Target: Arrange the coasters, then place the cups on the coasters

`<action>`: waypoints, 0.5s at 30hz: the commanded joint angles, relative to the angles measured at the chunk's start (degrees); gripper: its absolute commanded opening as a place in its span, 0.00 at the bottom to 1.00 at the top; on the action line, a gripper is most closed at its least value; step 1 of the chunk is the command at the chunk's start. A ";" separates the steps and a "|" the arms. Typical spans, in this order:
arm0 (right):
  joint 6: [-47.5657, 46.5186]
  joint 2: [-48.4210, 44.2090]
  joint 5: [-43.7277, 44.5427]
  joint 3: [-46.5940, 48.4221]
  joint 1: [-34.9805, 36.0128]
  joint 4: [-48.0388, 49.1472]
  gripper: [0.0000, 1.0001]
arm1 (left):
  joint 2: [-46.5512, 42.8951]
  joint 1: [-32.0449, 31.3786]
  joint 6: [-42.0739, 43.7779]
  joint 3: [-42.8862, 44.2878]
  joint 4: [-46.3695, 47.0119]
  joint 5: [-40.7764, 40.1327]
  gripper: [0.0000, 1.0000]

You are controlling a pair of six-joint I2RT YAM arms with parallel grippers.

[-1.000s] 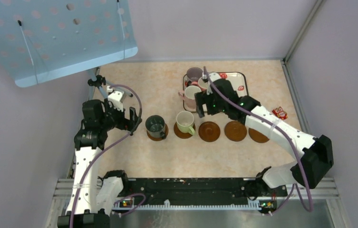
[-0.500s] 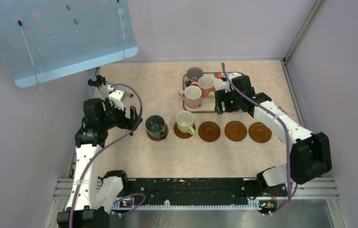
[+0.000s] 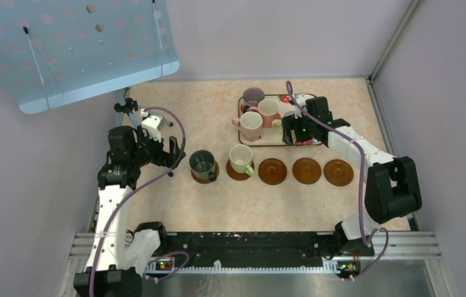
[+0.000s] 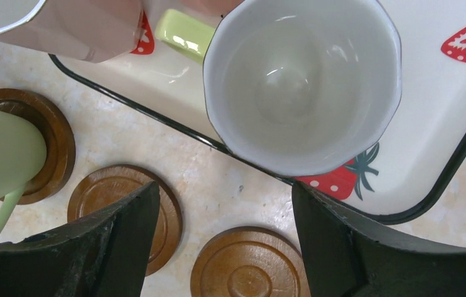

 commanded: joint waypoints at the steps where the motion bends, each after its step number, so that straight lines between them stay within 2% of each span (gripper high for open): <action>1: -3.68 2.02 -2.49 2.80 -1.21 4.34 0.77 | -0.55 0.35 0.62 2.00 1.86 0.59 0.99; 15: -12.07 8.55 -6.57 8.87 -1.75 5.52 0.79 | -0.44 0.35 1.10 2.45 1.23 0.03 0.99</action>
